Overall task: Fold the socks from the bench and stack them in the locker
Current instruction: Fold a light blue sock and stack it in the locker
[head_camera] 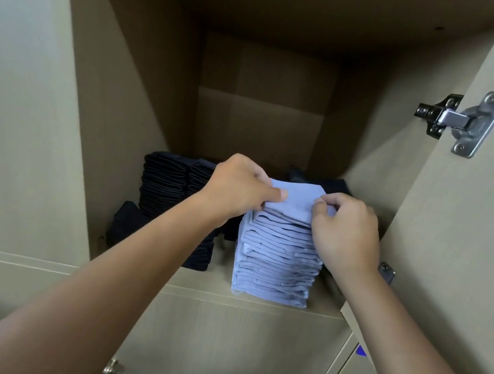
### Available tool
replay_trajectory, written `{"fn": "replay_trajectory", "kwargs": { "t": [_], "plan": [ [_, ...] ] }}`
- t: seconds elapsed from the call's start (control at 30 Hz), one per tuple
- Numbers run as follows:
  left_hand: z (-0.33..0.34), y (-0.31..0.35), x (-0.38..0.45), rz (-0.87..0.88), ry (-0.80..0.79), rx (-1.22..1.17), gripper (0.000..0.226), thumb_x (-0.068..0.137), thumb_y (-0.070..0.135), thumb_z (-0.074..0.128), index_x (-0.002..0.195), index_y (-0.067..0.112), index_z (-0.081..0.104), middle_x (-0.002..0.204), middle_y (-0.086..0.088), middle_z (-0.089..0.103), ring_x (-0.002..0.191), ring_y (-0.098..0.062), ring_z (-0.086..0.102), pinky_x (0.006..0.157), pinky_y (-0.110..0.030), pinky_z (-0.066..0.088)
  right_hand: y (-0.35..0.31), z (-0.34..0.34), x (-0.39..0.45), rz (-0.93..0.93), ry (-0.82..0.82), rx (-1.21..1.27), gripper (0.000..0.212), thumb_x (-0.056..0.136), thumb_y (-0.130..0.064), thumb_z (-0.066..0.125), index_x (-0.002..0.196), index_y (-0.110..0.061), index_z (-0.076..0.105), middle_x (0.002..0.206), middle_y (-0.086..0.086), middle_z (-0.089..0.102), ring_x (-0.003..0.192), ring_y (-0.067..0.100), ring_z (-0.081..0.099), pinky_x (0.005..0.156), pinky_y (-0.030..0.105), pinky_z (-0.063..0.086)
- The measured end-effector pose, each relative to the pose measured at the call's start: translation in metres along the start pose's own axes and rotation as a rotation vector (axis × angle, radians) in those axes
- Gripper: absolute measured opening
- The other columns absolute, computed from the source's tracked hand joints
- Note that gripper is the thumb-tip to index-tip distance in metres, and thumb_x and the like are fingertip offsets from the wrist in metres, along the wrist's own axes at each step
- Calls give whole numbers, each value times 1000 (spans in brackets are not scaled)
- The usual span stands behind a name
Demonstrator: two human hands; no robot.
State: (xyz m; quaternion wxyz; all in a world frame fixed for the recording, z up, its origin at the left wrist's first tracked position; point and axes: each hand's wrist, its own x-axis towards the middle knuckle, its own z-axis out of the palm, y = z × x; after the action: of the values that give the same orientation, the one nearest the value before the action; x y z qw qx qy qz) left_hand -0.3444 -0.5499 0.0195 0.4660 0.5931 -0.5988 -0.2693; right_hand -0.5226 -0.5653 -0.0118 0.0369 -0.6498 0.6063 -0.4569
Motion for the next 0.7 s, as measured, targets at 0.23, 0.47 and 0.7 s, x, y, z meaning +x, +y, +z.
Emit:
{"fn": "replay_trajectory", "kwargs": {
  "t": [0.23, 0.47, 0.7],
  "plan": [
    [7, -14, 2, 251, 24, 496, 41, 91, 45, 73, 125, 22, 69, 145, 2, 50, 136, -23, 43, 109, -31, 36, -7, -2, -4, -256, -144, -247, 45, 104, -38, 46, 132, -9, 65, 144, 6, 56, 139, 24, 41, 111, 37, 34],
    [5, -29, 4, 202, -80, 555, 40, 98, 57, 46, 118, 31, 70, 86, 13, 65, 100, -24, 53, 94, -41, 48, -4, 2, -4, -327, -418, -399, 53, 106, -46, 19, 138, -27, 56, 144, 2, 55, 132, 27, 47, 105, 43, 43],
    [-3, -34, -9, 229, -104, 423, 44, 96, 65, 39, 114, 38, 69, 114, 12, 68, 118, -21, 55, 109, -44, 40, -8, -1, -5, -261, -501, -387, 60, 103, -58, 14, 137, -31, 55, 149, 0, 47, 138, 24, 38, 103, 45, 43]
  ]
}}
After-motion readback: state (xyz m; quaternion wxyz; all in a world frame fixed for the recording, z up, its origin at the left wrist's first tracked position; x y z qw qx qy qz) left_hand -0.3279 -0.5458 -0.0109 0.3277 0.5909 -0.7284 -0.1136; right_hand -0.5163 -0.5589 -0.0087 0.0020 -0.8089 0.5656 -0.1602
